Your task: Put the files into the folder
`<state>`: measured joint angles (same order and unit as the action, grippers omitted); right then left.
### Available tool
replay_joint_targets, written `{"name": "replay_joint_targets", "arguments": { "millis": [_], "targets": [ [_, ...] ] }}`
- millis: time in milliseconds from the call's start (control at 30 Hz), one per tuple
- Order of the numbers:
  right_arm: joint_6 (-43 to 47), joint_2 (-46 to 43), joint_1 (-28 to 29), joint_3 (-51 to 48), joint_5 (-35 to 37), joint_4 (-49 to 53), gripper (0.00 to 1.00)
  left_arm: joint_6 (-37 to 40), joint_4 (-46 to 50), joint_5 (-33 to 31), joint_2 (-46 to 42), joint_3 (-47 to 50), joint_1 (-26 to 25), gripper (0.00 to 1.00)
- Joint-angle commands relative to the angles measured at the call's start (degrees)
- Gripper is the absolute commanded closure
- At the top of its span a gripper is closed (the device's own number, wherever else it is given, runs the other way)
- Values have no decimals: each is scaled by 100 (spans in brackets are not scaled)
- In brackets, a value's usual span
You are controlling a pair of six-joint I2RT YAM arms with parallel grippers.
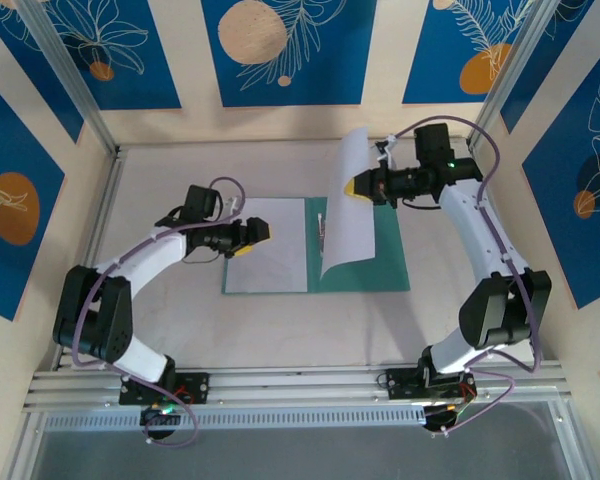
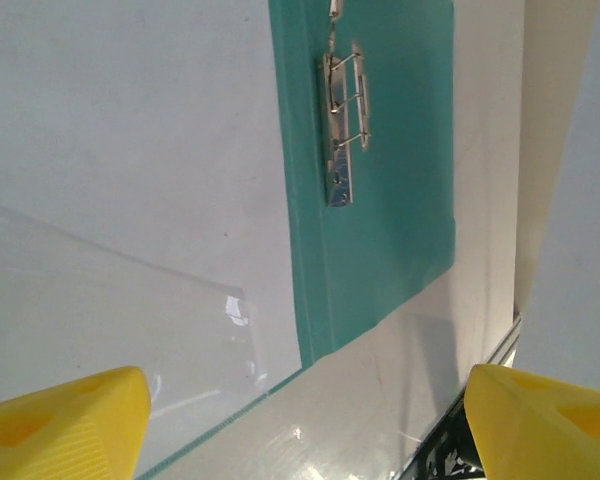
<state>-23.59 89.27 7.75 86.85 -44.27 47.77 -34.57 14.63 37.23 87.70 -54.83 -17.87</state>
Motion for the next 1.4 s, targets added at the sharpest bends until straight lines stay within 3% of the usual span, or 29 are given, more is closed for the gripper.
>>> {"name": "replay_joint_targets", "arguments": {
  "millis": [0,67,300,567,867,1367],
  "targets": [
    [752,282,-72,312,809,834,99,8,-523,63,54,155,4,19],
    [905,495,-224,168,1496,820,99,44,-540,33,112,184,-14,19],
    [1378,1425,-489,-65,2225,360,100,322,-98,7,181,190,-33,22],
    [1904,2151,-601,102,3020,632,100,508,252,-205,-47,226,-33,22],
    [2118,2006,-946,-149,3133,620,100,518,328,-188,-43,204,-33,22],
    [2383,2062,-855,-381,2922,152,100,676,654,-309,-166,209,-33,22]
  ]
}}
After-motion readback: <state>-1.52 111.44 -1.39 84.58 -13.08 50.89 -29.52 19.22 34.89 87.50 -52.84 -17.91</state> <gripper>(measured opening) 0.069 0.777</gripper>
